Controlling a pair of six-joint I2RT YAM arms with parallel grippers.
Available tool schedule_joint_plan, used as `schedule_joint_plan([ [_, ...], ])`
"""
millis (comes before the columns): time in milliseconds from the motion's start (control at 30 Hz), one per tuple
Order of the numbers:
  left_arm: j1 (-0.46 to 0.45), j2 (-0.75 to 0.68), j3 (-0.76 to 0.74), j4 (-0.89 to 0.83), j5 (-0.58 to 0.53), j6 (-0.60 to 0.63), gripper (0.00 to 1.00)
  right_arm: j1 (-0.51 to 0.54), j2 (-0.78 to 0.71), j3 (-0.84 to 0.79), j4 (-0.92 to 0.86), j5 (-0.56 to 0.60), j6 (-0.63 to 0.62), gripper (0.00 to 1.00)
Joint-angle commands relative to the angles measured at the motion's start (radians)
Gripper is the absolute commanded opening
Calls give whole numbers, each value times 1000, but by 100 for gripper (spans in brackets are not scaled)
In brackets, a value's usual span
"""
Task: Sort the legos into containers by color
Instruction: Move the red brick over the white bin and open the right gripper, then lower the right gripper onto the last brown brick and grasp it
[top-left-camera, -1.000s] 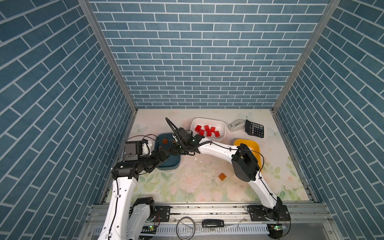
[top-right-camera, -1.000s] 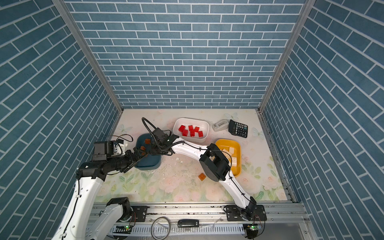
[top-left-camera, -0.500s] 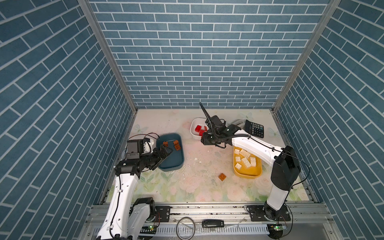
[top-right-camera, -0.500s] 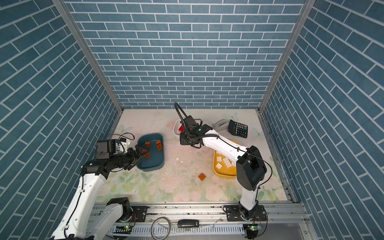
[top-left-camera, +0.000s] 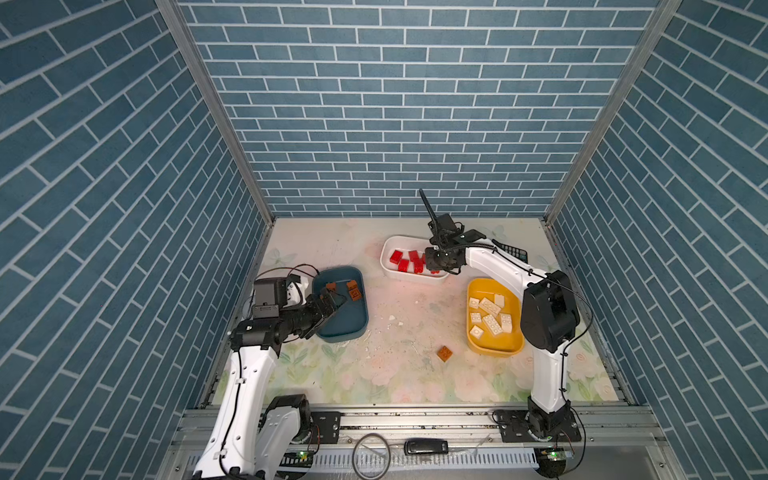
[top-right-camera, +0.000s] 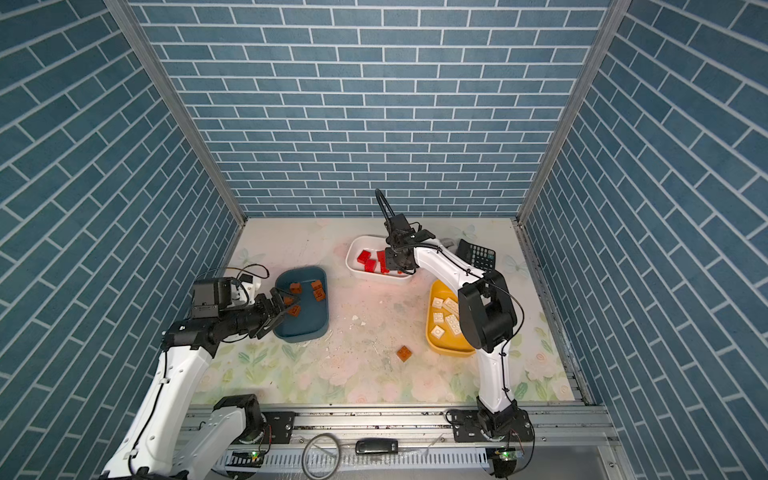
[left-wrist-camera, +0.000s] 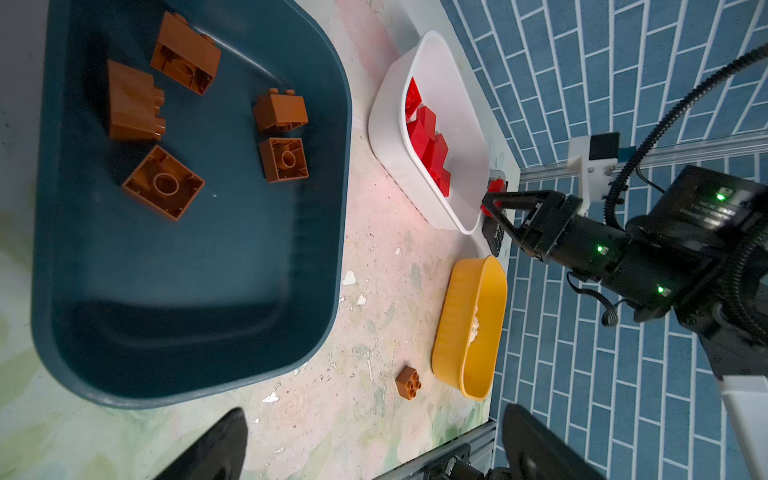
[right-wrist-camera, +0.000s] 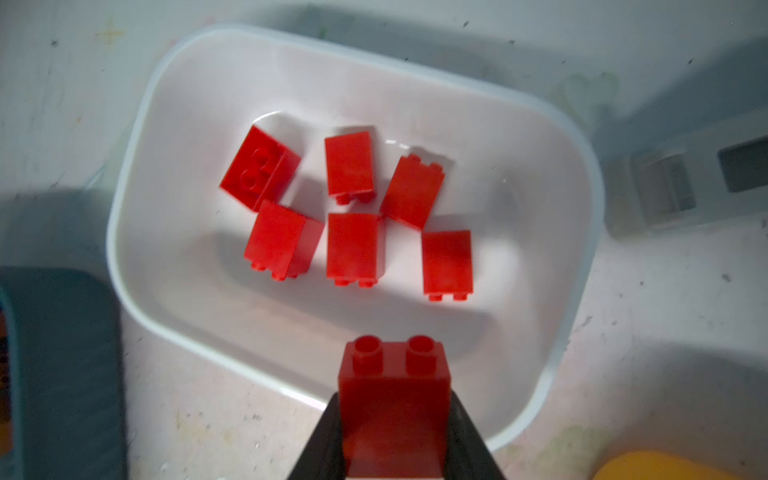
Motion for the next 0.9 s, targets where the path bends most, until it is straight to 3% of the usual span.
schedule_joint_plan([
  [0,6,-1,3,2,13,6,97,-29,66,87,-35,24,-50,37],
  [133,6,5,2,4,15,7,97,-40,124,193,-80,23,-71,59],
  [233,6,7,1,10,17,6,97,-40,102,199,-99,2,-73,68],
  [533,4,16,-29,61,33,-20,97,47,-246,-181,-141,-114,4,68],
  [867,3,25,-47,83,48,-20,97,275,-566,-564,-235,-34,142,66],
])
